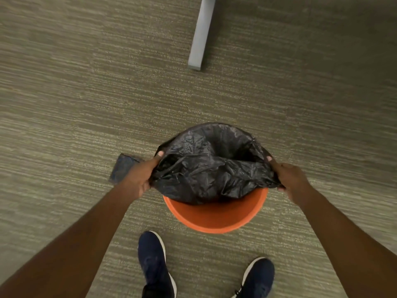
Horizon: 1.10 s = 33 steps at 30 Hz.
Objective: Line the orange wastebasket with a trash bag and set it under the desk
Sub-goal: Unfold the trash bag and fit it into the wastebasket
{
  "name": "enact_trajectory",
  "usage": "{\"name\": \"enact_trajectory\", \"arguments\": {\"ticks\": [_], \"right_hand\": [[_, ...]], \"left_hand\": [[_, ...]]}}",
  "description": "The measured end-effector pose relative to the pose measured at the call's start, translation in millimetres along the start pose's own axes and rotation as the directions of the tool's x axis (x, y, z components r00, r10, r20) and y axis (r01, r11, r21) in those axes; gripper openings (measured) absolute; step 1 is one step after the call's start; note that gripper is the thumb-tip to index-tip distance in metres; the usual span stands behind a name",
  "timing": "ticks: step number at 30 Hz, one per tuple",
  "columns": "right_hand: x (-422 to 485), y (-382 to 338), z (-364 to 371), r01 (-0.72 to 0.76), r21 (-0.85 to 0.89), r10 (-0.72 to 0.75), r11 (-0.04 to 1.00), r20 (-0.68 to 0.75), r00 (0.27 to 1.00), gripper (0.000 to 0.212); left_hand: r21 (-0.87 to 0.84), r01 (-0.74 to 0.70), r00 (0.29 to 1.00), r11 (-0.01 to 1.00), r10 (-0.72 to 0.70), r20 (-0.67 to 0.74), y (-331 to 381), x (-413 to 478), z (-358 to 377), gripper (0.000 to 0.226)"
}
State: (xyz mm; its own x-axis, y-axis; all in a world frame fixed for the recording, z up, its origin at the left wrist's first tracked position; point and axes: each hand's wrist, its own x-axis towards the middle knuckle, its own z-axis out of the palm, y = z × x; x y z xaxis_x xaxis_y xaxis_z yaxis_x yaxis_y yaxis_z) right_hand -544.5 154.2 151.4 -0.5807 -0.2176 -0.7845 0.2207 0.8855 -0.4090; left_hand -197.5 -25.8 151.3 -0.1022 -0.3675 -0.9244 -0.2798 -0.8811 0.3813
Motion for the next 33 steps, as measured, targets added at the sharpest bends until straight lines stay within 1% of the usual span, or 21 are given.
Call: {"name": "enact_trajectory", "arguments": {"ticks": [1,2,4,5,7,9,11,12,15,18,22,25,28,29,31,33], "right_hand": [[-6,3,-2,-0.038,0.060,0.035,0.997,0.054,0.998,0.047],[-11,6,-3,-0.071,0.088,0.061,0.994,0.118,0.991,0.040],[-17,12,-7,-0.097,0.075,0.077,0.992,0.232,0.970,0.024],[-20,14,-10,-0.100,0.056,0.081,0.993,0.272,0.959,0.017],[-23,18,-13,-0.101,-0.004,0.098,0.995,0.313,0.945,0.017],[-27,20,-14,-0.105,-0.062,0.119,0.993,0.319,0.940,0.013],[-28,21,-14,-0.127,-0.080,0.146,0.989,0.308,0.940,0.006],[-29,21,-14,-0.151,-0.079,0.168,0.985,0.296,0.940,0.006],[-32,24,-14,-0.263,-0.057,0.268,0.963,0.262,0.927,0.012],[-36,32,-13,-0.357,-0.063,0.360,0.932,0.267,0.894,0.013],[-45,51,-5,-0.372,-0.129,0.393,0.919,0.286,0.874,0.011],[-52,64,4,-0.359,-0.163,0.394,0.919,0.323,0.861,0.010],[-55,73,12,-0.302,-0.291,0.393,0.908,0.340,0.854,0.011],[-55,75,14,-0.264,-0.352,0.385,0.898,0.336,0.860,0.012],[-55,79,21,-0.136,-0.502,0.320,0.854,0.302,0.898,0.012],[-55,84,28,0.029,-0.659,0.181,0.752,0.248,0.952,0.017]], "left_hand": [[0.010,-0.015,1.000,1.000,0.015,0.002,-7,-4,-4,0.060],[0.055,-0.029,0.999,0.998,0.030,-0.010,-14,-8,-7,0.054],[0.153,-0.038,0.999,0.987,0.043,-0.032,-29,-15,-12,0.041],[0.175,-0.034,0.998,0.984,0.042,-0.041,-34,-18,-13,0.035],[0.202,-0.014,0.998,0.979,0.028,-0.065,-40,-25,-13,0.019],[0.222,0.041,0.996,0.974,-0.023,-0.083,-43,-30,-13,0.014],[0.234,0.111,0.992,0.966,-0.095,-0.082,-46,-34,-13,0.011],[0.227,0.154,0.987,0.962,-0.139,-0.081,-48,-37,-14,0.009],[0.149,0.266,0.963,0.953,-0.254,-0.093,-54,-42,-15,0.015],[0.087,0.312,0.949,0.946,-0.306,-0.077,-63,-47,-13,0.011],[0.143,0.329,0.944,0.933,-0.326,-0.045,-82,-55,-2,0.007],[0.196,0.280,0.960,0.940,-0.275,-0.052,-94,-59,4,0.010],[0.193,0.232,0.972,0.953,-0.220,-0.079,-107,-57,3,0.015],[0.198,0.202,0.978,0.959,-0.188,-0.091,-112,-57,1,0.015],[0.231,0.092,0.988,0.969,-0.060,-0.142,-121,-55,-3,0.016],[0.301,-0.027,0.977,0.953,0.089,-0.194,-127,-55,-6,0.021]]}}
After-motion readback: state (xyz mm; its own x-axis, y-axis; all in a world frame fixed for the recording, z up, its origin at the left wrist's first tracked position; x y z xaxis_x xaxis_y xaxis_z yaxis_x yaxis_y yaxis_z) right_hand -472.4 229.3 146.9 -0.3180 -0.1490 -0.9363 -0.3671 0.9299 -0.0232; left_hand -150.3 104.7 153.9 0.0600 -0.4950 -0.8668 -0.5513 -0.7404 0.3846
